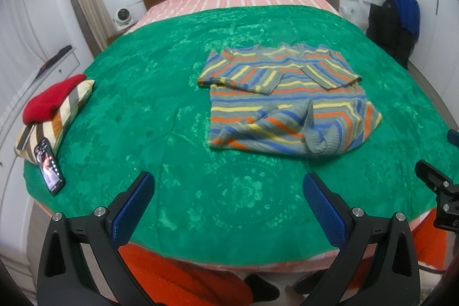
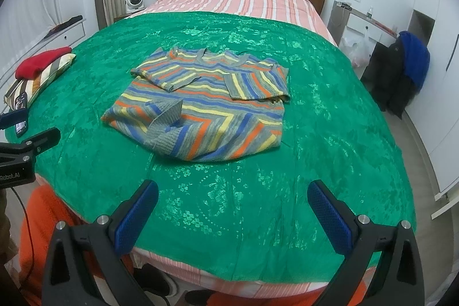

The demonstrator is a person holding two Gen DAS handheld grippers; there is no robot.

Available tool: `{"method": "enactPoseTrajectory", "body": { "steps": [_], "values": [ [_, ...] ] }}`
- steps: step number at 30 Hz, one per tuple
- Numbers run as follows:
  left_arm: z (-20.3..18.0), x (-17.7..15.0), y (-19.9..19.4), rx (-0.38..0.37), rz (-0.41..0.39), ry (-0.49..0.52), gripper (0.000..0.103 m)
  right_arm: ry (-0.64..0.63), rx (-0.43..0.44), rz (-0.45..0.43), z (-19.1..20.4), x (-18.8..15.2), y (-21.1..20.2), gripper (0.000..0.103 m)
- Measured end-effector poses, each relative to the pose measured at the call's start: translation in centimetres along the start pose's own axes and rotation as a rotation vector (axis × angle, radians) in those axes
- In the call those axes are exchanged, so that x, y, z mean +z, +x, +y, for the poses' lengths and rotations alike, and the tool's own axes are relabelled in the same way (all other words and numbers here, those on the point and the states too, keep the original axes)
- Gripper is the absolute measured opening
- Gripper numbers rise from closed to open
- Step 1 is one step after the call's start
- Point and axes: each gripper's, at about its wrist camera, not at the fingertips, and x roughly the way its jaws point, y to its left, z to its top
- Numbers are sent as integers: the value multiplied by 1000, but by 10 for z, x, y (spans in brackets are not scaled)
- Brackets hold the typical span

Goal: Fold small clothes

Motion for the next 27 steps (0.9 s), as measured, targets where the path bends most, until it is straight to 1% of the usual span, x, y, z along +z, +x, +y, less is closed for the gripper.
{"method": "enactPoseTrajectory", "body": {
  "steps": [11,21,24,25,26,27],
  "values": [
    [2,-2,2,-2,11,2,103,9,12,19,0,-5,5,102],
    [2,-5,7,-21,25,2,103,7,24,31,1,-9,8,102],
    [10,0,13,-69,15,14,103,0,34,30,-1,-8,9,102],
    [21,8,19,-116,-10,9,103,-17,40,14,-3,-4,10,102],
    [27,15,25,-147,-18,3,103,-31,43,-6,-6,0,11,102],
    [38,27,36,-201,-24,-6,103,-51,45,-34,-10,6,12,102]
  ]
}}
